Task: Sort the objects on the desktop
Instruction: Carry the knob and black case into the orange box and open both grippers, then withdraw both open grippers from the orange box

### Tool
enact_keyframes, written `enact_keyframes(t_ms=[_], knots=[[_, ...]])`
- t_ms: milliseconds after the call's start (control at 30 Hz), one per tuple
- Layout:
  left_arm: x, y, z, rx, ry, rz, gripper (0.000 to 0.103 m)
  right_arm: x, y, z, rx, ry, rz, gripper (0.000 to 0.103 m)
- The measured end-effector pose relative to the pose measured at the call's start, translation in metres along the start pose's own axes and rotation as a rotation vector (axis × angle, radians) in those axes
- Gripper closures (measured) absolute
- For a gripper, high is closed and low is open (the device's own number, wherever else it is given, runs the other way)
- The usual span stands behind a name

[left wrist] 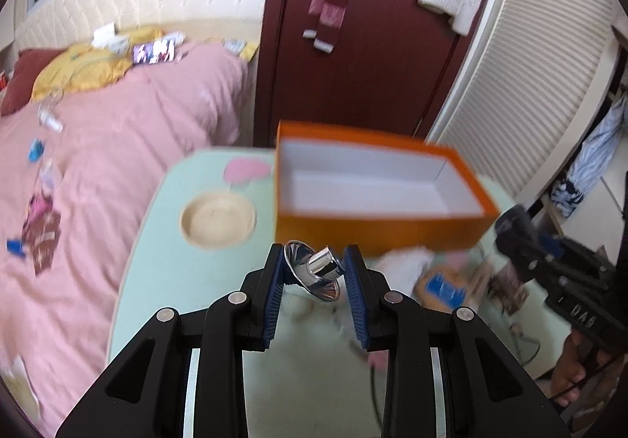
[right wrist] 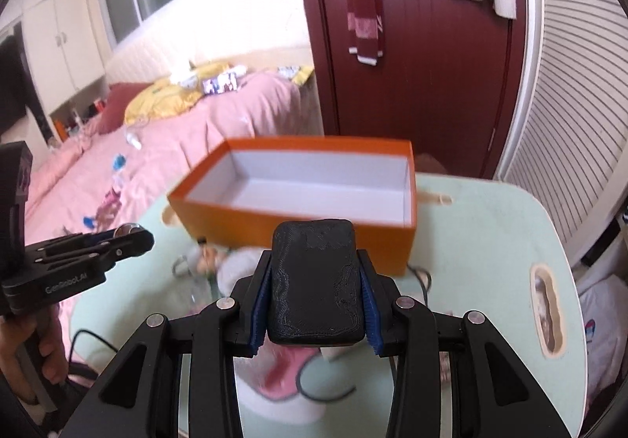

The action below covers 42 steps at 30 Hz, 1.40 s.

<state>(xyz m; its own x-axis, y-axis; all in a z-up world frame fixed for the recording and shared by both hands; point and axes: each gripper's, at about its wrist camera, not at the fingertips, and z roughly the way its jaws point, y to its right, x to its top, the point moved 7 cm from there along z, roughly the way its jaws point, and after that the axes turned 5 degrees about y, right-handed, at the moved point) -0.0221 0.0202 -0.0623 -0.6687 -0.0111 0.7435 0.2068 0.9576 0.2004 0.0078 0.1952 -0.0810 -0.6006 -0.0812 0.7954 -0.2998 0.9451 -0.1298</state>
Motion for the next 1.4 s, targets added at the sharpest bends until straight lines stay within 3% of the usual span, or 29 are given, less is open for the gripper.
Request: enact_keyframes(t_ms=[233, 433, 667, 733, 767, 800, 867, 1067, 1400], knots=[[0.040, 0.021, 0.021, -0.060, 0.069, 0.044, 0.071, 0.028, -0.001, 0.019, -0.015, 0.039, 0.006, 0.065], [0.049, 0.032, 0.058, -0.084, 0.061, 0.057, 0.071, 0.039, 0.011, 0.048, -0.055, 0.035, 0.074, 0.065], [0.037, 0.030, 0.084, -0.046, -0.007, 0.059, 0.071, 0.028, 0.018, 0.081, -0.075, -0.031, 0.096, 0.064], [0.029, 0.027, 0.093, -0.031, -0.056, 0.046, 0.065, 0.021, 0.019, 0.087, -0.087, -0.055, 0.090, 0.062], [0.027, 0.026, 0.095, -0.026, -0.066, 0.038, 0.057, 0.020, 0.018, 0.086, -0.093, -0.049, 0.076, 0.056], [0.025, 0.025, 0.094, -0.023, -0.058, 0.039, 0.049, 0.019, 0.017, 0.086, -0.095, -0.044, 0.068, 0.043], [0.025, 0.023, 0.090, 0.013, -0.035, 0.048, 0.036, 0.017, 0.017, 0.085, -0.099, -0.041, 0.059, 0.038], [0.029, 0.018, 0.075, -0.014, 0.005, 0.013, 0.035, 0.018, 0.016, 0.077, -0.094, -0.012, 0.055, 0.038], [0.030, 0.006, 0.023, -0.008, 0.015, -0.002, 0.032, 0.027, -0.004, 0.024, -0.090, 0.061, -0.023, 0.038]])
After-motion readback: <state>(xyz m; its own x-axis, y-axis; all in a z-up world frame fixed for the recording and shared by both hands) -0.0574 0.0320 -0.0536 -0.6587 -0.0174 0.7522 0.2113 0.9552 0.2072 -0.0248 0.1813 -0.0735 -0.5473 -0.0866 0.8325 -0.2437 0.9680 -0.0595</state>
